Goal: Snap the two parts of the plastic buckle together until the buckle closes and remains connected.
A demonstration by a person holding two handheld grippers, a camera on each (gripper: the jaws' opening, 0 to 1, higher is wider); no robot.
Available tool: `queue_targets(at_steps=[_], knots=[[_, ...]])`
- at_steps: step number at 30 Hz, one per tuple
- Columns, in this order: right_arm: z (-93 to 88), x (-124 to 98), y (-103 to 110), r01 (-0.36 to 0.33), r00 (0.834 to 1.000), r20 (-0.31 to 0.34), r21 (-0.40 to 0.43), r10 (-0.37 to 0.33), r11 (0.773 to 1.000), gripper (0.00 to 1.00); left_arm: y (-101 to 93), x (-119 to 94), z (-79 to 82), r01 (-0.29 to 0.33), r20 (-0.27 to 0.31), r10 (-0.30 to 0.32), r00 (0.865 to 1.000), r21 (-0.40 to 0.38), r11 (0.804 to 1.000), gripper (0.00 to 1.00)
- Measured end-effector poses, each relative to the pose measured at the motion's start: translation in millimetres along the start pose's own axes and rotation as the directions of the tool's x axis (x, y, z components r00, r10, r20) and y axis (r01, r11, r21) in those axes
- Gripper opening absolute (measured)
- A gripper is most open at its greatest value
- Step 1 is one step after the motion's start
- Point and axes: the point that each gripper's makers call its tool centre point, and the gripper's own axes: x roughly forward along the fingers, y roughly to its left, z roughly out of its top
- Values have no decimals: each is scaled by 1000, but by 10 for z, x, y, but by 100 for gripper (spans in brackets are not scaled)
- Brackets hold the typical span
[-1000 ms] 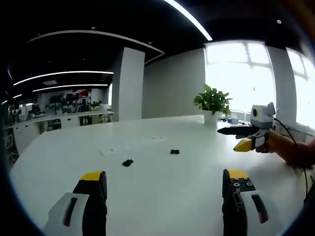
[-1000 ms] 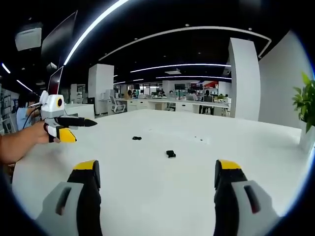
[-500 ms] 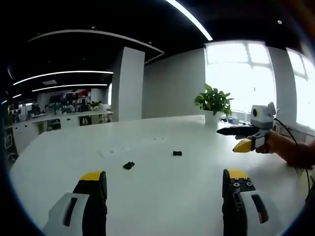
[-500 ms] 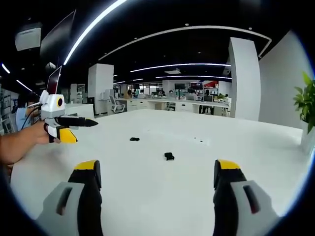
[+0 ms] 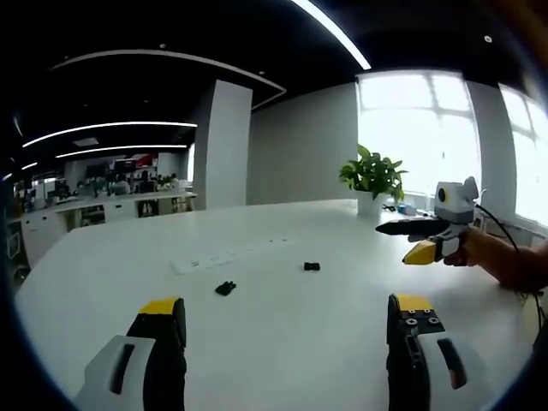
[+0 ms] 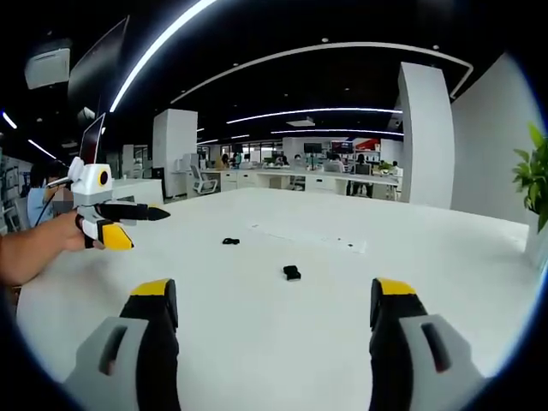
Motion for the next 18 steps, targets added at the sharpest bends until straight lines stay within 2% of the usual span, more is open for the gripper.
queue_targets(at_steps=[18], knots=[[-2, 115, -55, -2, 1000, -10, -5, 2, 1000, 92, 82, 105, -18, -1, -13, 1, 1000, -3, 1000, 99]])
